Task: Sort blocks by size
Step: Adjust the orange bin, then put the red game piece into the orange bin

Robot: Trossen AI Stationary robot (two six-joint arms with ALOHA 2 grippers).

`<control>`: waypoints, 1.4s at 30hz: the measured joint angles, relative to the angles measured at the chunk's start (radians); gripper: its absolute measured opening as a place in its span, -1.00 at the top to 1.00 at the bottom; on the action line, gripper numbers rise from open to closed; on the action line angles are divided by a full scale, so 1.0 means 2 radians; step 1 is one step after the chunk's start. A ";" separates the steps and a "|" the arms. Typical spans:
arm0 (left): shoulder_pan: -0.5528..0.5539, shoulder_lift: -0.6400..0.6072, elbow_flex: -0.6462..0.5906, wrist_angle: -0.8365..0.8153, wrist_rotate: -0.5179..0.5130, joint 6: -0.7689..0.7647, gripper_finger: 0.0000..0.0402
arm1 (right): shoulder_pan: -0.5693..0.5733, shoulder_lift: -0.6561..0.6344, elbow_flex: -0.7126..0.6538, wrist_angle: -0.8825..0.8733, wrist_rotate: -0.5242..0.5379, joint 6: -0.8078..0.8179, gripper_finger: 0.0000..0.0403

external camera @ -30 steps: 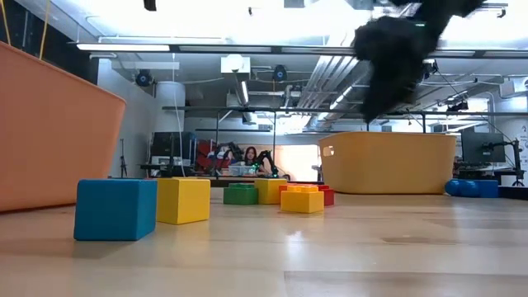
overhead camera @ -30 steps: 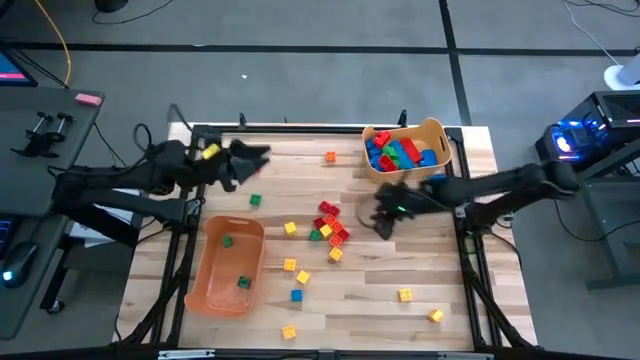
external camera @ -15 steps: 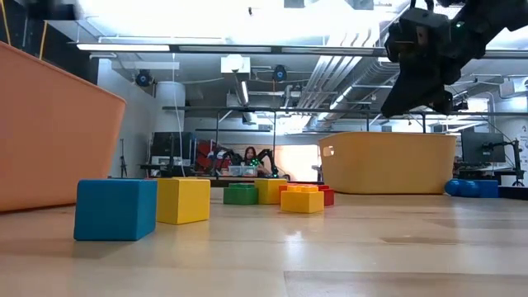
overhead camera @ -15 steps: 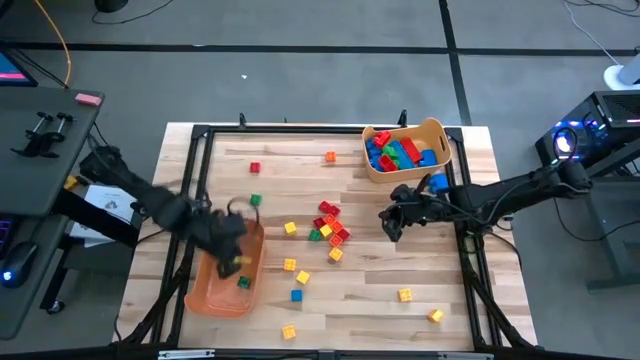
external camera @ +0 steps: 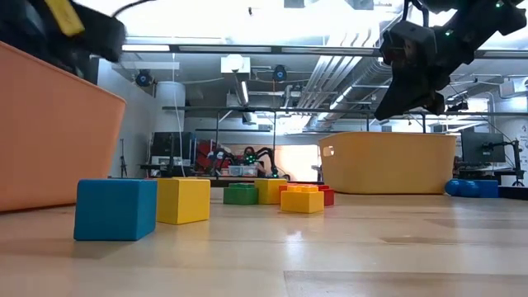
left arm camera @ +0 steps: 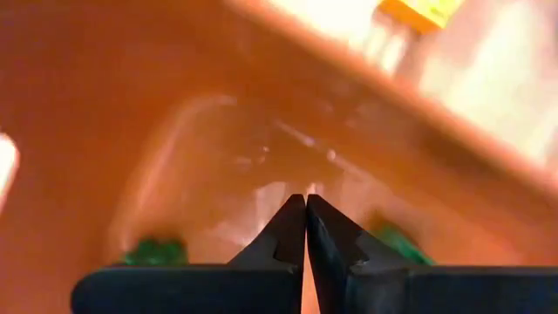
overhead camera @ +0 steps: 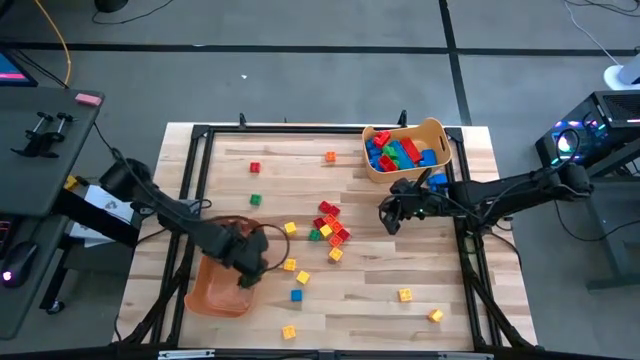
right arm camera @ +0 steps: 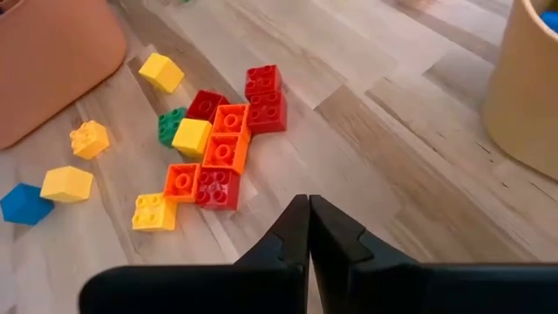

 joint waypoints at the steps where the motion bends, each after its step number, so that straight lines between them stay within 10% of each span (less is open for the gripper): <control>1: 0.008 0.005 0.000 0.003 -0.001 0.007 1.00 | 0.000 0.000 0.000 0.000 -0.001 0.000 0.99; 25: 0.144 0.011 0.001 0.195 -0.049 0.120 1.00 | 0.001 0.001 0.000 0.112 -0.044 0.000 0.95; 36: 0.206 -0.041 0.001 0.121 -0.080 0.120 1.00 | 0.019 0.116 0.000 0.191 -0.162 -0.044 0.02; 42: 0.216 -0.110 0.001 0.118 -0.114 0.110 1.00 | 0.054 0.215 0.041 0.187 -0.127 -0.096 -0.29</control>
